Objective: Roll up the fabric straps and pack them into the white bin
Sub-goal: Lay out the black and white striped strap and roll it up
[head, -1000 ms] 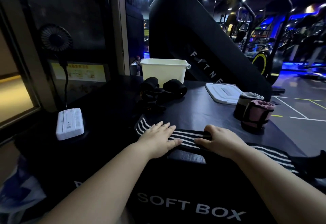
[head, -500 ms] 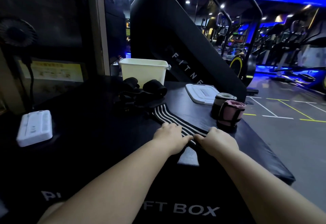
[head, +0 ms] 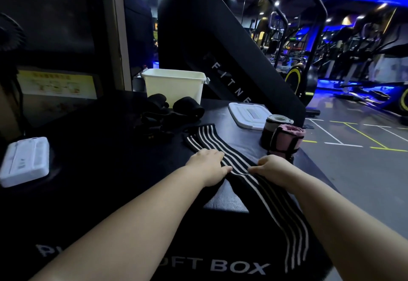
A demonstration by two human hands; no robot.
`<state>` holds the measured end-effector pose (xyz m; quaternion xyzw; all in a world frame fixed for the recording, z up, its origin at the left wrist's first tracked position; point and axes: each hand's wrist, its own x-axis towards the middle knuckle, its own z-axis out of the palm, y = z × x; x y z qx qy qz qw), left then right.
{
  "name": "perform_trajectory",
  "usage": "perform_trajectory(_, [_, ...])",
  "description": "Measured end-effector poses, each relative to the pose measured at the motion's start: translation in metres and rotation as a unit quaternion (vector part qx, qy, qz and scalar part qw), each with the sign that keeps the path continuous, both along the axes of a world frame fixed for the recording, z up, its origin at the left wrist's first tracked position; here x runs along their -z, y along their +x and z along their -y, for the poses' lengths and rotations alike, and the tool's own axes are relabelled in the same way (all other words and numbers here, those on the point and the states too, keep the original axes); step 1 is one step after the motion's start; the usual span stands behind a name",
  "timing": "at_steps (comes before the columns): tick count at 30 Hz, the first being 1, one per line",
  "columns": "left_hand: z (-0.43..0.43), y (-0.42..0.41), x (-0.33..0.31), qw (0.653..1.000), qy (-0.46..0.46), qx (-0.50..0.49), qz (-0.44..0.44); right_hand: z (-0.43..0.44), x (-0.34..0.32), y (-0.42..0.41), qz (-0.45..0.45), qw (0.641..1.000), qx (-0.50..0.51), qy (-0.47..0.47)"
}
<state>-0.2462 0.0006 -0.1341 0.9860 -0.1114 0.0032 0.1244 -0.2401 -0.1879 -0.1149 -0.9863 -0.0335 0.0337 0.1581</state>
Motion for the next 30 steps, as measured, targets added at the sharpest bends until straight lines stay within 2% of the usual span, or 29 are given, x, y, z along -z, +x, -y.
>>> perform_trajectory(10, [0.001,-0.017,0.006,0.994,0.040,-0.079,0.063,0.003,0.001,0.002,-0.006,0.999,-0.038,0.005])
perform_trajectory(14, [0.006,-0.022,0.006,0.994,0.031,-0.077,0.075,0.003,0.002,0.001,-0.017,0.998,-0.055,-0.002])
perform_trajectory(20, [0.012,-0.013,0.003,0.994,-0.083,-0.067,0.032,0.004,0.002,0.003,-0.012,0.999,-0.020,0.038])
perform_trajectory(25, [0.014,0.012,-0.001,0.991,-0.116,-0.060,-0.018,-0.010,0.004,0.014,0.024,0.999,0.024,0.032])
perform_trajectory(30, [0.012,0.048,-0.008,0.994,-0.090,-0.054,-0.043,-0.028,0.015,0.046,0.039,0.996,0.065,0.037])
